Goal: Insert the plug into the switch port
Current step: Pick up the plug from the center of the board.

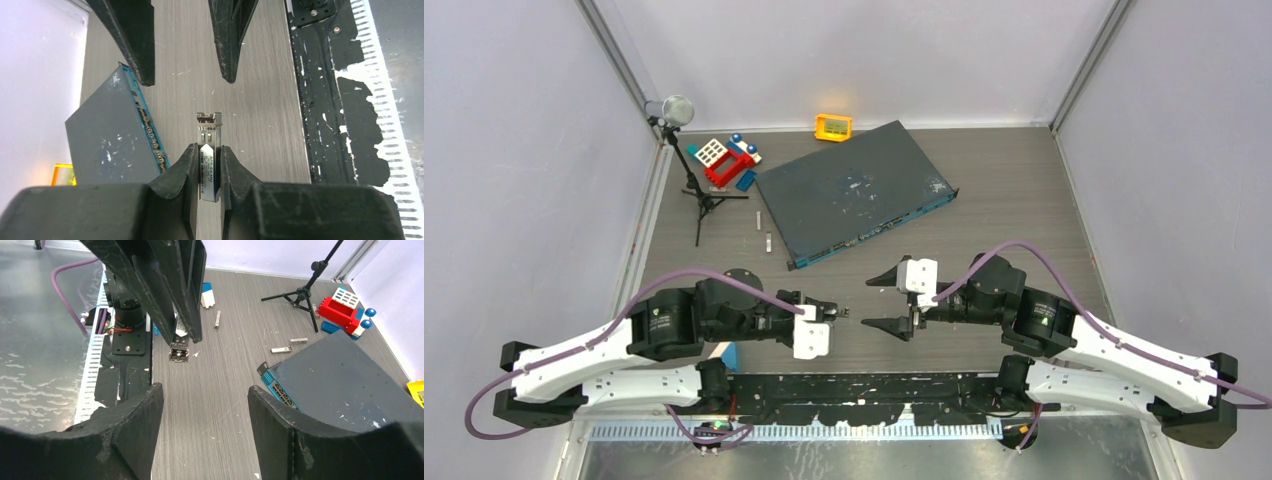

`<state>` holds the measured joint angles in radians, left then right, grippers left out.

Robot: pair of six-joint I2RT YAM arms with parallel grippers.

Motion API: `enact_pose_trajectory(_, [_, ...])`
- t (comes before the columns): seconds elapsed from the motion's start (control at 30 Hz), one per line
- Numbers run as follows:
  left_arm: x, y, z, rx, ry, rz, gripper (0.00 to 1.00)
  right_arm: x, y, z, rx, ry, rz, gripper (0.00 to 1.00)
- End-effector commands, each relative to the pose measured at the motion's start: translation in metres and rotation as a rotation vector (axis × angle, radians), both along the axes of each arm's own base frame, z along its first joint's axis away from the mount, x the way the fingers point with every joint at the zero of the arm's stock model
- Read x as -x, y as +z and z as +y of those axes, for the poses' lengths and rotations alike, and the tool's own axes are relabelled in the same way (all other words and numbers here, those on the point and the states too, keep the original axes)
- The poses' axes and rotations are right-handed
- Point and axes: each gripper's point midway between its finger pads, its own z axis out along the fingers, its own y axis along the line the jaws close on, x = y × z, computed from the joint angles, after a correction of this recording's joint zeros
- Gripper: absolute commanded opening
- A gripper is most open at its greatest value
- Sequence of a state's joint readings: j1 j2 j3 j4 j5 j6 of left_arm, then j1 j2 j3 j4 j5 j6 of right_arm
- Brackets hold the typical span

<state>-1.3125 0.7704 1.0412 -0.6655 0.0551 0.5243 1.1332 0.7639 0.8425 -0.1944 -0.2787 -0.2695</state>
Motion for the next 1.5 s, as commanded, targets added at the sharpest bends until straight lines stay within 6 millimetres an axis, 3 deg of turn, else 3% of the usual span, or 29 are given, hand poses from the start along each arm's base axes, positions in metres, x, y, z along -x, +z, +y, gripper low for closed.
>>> enact_pose_trajectory(0.0, [-0.010,0.026,0.004,0.025,0.013,-0.105,0.00,0.001,0.021,0.005,-0.050,0.027,-0.063,0.66])
enact_pose_trajectory(0.27, [-0.027,0.024,0.001,-0.014,0.072,-0.157,0.00,-0.004,0.022,0.021,-0.056,0.035,-0.063,0.61])
enact_pose_trajectory(0.53, [-0.028,0.023,0.000,-0.008,0.079,-0.158,0.00,-0.007,0.026,0.029,-0.085,0.033,-0.066,0.60])
enact_pose_trajectory(1.03, [-0.026,0.019,-0.001,-0.011,0.070,-0.150,0.00,-0.008,0.024,0.037,-0.123,0.030,-0.021,0.40])
enact_pose_trajectory(1.2, [-0.026,0.019,0.000,-0.010,0.072,-0.153,0.00,-0.008,0.017,0.037,-0.090,0.033,-0.006,0.50])
enact_pose_trajectory(1.47, [-0.025,0.022,0.002,0.002,0.073,-0.150,0.00,-0.009,0.010,0.036,-0.074,0.021,0.008,0.48])
